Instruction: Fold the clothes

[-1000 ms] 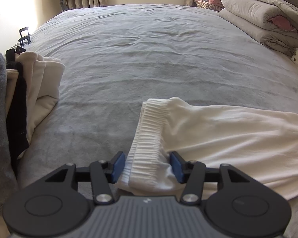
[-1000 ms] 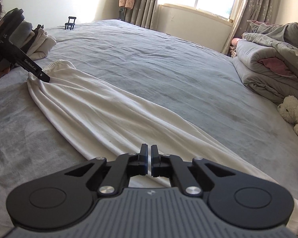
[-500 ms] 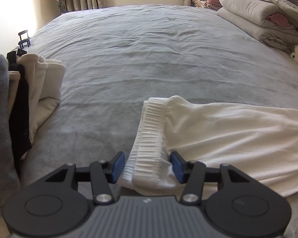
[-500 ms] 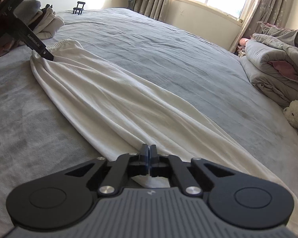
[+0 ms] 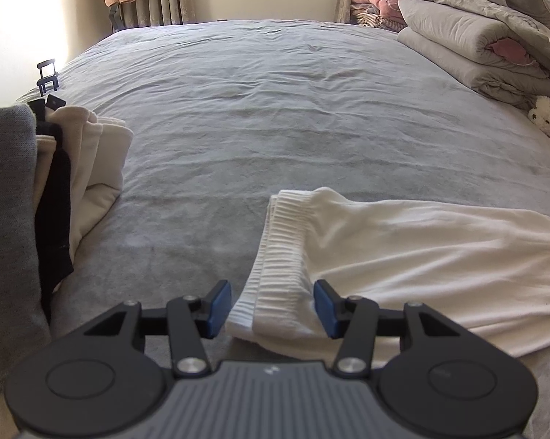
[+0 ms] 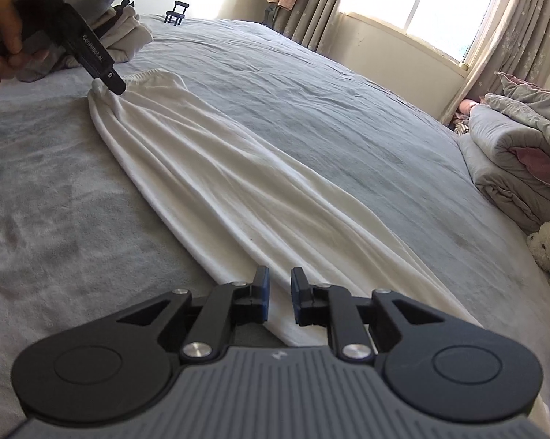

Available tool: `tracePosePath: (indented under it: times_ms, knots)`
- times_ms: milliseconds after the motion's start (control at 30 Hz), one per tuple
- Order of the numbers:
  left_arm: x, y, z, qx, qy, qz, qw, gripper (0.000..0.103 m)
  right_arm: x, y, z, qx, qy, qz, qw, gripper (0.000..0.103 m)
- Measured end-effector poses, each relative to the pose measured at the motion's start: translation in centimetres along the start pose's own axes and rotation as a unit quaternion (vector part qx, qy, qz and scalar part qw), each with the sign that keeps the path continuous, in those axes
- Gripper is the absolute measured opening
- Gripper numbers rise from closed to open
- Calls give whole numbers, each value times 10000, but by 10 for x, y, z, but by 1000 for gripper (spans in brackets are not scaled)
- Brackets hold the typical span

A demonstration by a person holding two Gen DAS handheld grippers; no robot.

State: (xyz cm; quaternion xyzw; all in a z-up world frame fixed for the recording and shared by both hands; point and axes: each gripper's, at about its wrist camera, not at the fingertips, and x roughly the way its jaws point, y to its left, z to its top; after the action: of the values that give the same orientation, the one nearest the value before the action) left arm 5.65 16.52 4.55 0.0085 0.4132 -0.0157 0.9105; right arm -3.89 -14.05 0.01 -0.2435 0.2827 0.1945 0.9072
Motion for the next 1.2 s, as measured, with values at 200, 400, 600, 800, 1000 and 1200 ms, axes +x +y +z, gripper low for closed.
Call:
tracePosePath:
  times_ms: [200,400,600,800,1000,1200]
  knots:
    - [5,-2,-1,5,39,-38,10000,43,11,7,2,-248,-39,-394,9989,39]
    - [9,-2,-2,-50,57,-108,9999,27,11,2,5,-48,33,-154,9999,33]
    - [3,2,0,-252,-27,-172,9995,23,6,-2,12,284,80,24,9996,1]
    - [-8,8,3,-376,-149,-315,9987,23,-11,-9,15,547,-57,132,9984,0]
    - [-11,9,0,-323,-103,-299,9990,23,-29,-10,18,582,-194,275,9977,0]
    - [-11,12,-1,-355,-74,-301,9989,23,-30,-17,10,632,-88,305,9975,0]
